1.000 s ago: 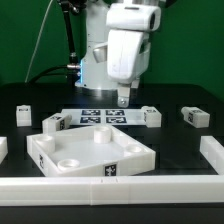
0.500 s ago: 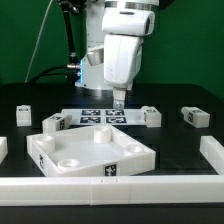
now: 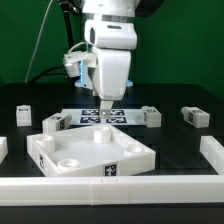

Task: Assemble one leg

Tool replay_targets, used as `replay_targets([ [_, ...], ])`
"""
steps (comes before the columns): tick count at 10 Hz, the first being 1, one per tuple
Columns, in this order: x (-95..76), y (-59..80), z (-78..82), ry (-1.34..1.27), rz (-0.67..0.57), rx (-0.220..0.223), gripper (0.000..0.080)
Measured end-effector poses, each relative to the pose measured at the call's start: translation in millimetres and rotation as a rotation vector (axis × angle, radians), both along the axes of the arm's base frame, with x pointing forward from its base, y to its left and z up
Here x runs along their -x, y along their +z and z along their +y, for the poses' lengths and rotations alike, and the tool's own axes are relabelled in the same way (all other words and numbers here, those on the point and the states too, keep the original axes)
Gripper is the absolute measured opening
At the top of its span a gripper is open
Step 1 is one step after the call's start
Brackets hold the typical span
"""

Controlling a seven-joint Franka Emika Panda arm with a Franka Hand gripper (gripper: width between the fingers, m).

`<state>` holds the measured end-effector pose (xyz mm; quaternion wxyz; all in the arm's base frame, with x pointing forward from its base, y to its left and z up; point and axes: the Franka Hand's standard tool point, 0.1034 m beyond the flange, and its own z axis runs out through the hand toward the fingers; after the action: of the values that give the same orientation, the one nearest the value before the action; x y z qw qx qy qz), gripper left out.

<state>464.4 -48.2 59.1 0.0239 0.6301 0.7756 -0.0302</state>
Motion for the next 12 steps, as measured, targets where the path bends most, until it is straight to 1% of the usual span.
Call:
replay_targets([
  [1,-2.1,-3.6,-7.0,0.015,0.013,0.001,0.065],
  [3,-1.6,-3.1,-4.4,0.004,0.012,0.0,0.065],
  [6,-0.5,-4.8,-6.1,0.004,0.015,0.0,0.065],
  [7,1.8,-13.3,-14.1,0.068,0.028,-0.004,0.065],
  [8,1.9,-20.1,-19.4,0.073,0.039,-0.006,0.065],
  [10,4.4,-26.0,-21.0,0.084,0.051,-0.009,0.065],
  [12,7.2,-39.6,-21.2,0.083,0.073,-0.016,0.065],
])
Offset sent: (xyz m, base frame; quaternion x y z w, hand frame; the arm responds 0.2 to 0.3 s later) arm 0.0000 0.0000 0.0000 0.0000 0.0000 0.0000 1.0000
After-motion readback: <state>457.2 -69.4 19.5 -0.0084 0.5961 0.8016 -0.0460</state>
